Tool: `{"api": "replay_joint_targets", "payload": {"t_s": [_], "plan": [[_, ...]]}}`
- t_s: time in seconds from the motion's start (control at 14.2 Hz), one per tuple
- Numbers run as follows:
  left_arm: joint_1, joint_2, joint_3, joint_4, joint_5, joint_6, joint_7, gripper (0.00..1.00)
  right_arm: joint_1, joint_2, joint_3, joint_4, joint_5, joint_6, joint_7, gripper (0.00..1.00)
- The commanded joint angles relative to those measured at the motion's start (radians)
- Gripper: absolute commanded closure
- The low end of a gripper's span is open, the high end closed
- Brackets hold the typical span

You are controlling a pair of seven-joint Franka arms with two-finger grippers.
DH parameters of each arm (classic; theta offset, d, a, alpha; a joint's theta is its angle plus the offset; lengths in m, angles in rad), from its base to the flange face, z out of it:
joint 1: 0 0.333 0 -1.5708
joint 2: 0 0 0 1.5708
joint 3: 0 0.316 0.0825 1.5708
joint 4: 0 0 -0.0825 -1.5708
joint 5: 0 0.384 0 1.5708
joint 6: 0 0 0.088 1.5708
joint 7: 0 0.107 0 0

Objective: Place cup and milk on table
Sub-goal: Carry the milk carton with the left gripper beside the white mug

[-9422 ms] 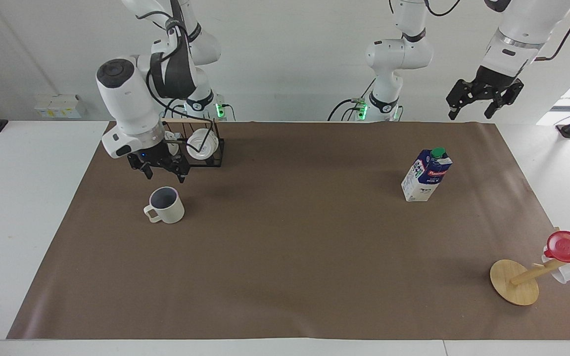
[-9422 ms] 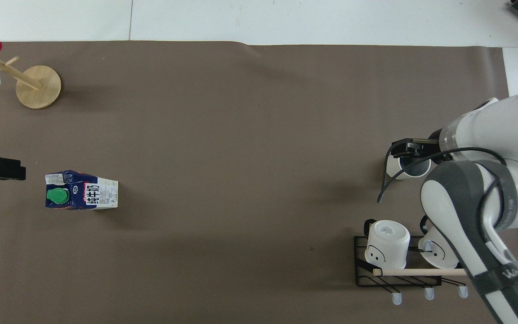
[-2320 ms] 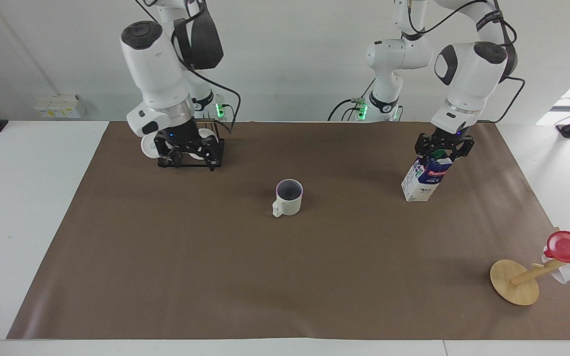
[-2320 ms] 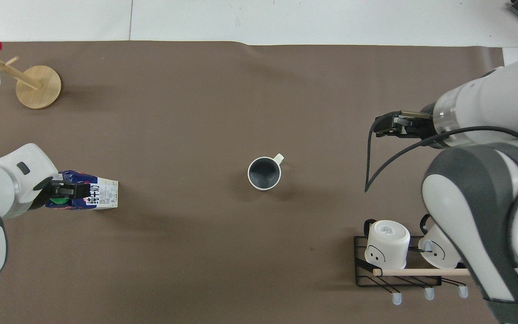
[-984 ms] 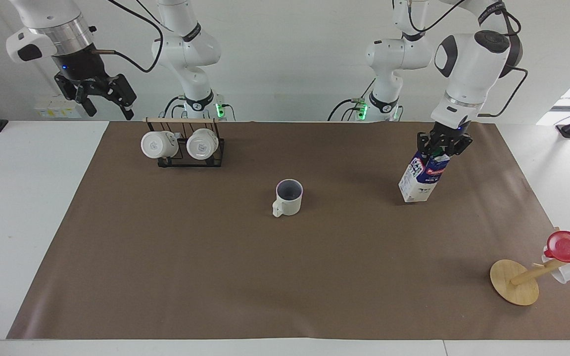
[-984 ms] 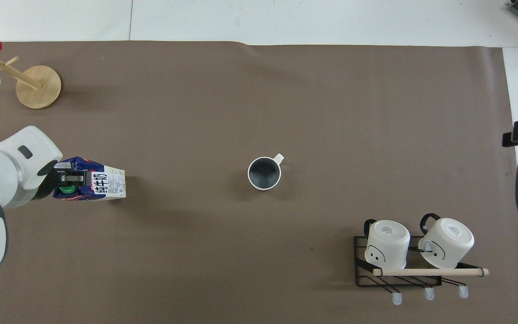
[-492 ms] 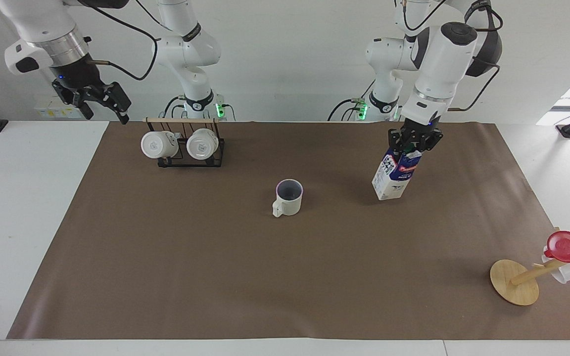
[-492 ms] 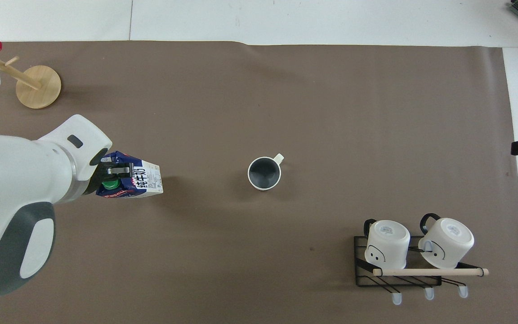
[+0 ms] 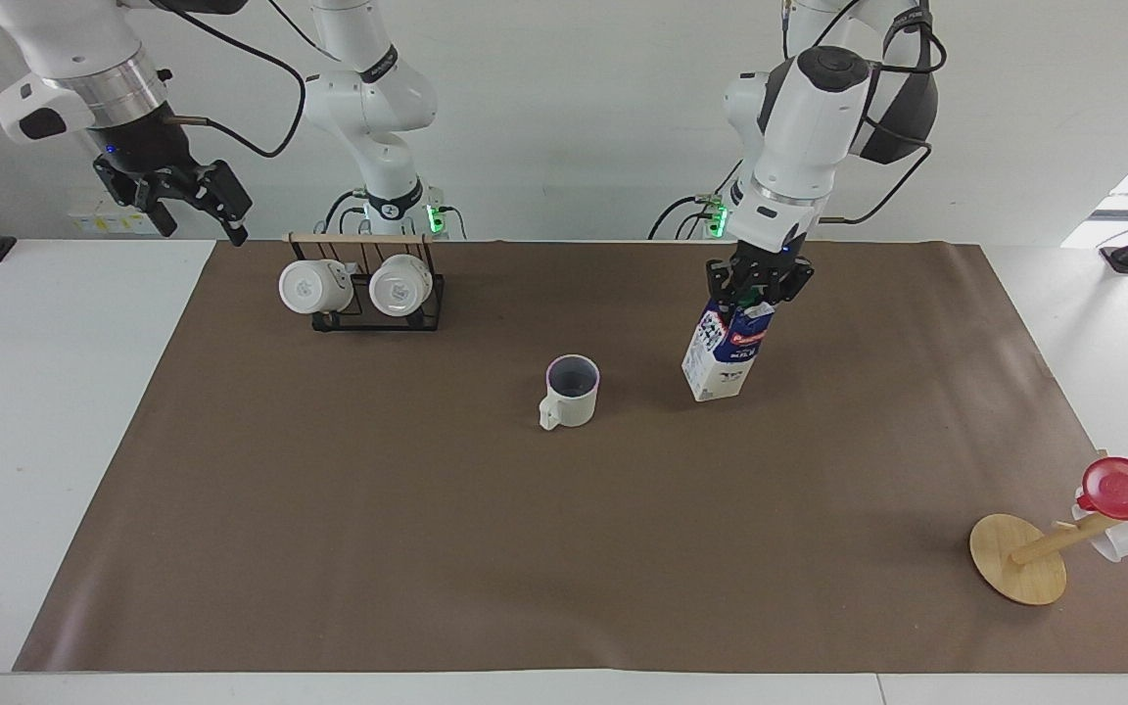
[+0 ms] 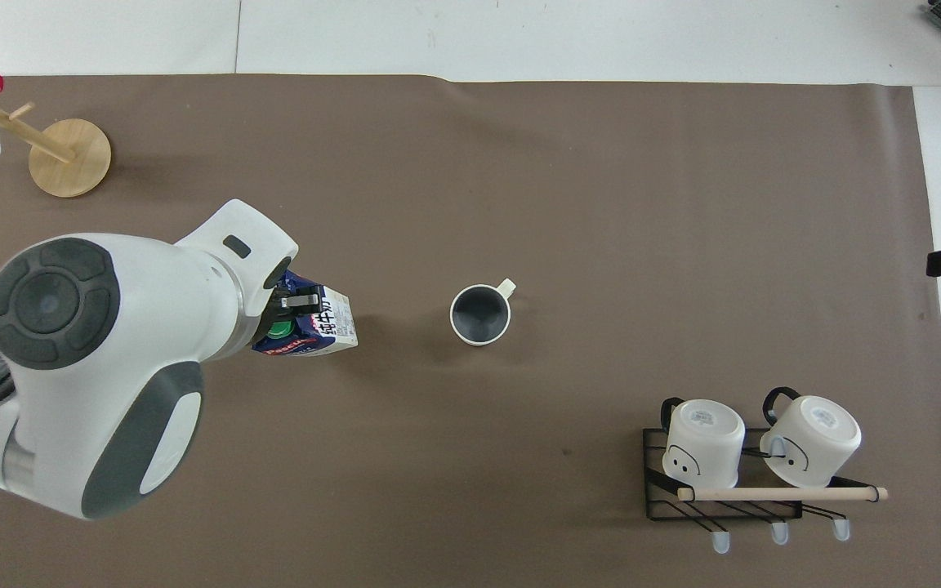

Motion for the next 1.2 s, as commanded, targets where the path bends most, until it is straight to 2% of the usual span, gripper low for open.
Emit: {"api": "replay_joint_targets", "payload": {"t_s": [0.0, 0.28, 0.56, 1.12], "plan": [[-0.043, 0.054, 0.016, 0.044, 0.026, 0.018, -0.054, 0.51, 0.0, -0.034, 0.004, -0.05, -0.012, 0.028, -0.015, 0.0], [-0.069, 0.111, 0.016, 0.076, 0.042, 0.058, -0.094, 0.51, 0.064, -0.021, 0.007, -0.021, -0.058, 0.034, 0.017, 0.0], [-0.111, 0.169, 0.016, 0.116, 0.078, 0.086, -0.106, 0.49, 0.069, -0.028, 0.005, -0.034, -0.053, 0.034, 0.035, 0.0], [-0.14, 0.192, 0.015, 0.118, 0.075, 0.087, -0.18, 0.48, 0.061, -0.017, 0.004, -0.01, -0.03, 0.023, 0.043, 0.0]]}}
